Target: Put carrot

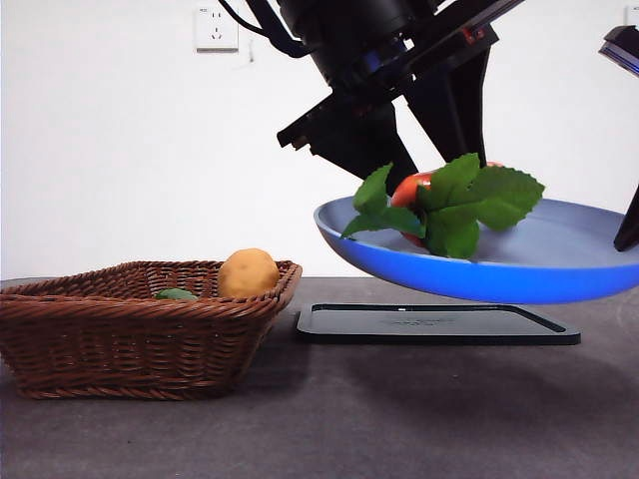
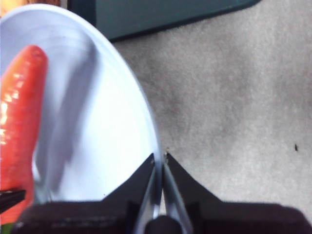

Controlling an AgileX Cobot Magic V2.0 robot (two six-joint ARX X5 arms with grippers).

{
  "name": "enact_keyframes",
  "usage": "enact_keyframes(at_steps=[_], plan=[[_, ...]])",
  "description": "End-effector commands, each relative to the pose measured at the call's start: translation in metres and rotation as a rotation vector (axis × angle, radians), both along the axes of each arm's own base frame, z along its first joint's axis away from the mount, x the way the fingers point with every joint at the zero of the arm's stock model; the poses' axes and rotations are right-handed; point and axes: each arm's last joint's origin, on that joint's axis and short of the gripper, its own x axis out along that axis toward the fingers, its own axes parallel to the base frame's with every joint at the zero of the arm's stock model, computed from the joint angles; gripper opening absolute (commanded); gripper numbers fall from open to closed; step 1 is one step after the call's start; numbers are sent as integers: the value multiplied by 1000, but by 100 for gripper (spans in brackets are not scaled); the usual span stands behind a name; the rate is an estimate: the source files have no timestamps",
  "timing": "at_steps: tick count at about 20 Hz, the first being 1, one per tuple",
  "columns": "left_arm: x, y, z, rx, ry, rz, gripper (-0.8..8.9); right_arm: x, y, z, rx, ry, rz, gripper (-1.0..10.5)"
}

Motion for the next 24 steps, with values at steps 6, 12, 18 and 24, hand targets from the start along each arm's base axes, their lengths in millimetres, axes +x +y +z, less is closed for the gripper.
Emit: enact_keyframes(at_steps=[6,12,18,24], plan=[[-3,-6,1,-1,-7,-34,236,1,3,4,85,28,23,6],[-15,15,34,-40,-25,-47,236,4,3,6,76,85,13,5],[-49,85,107,-53,-256,72,236,59,12,22,3,127,40,5],[-93,166,150,4,-473,296,234,156,12,23,-76,126,-15,6]])
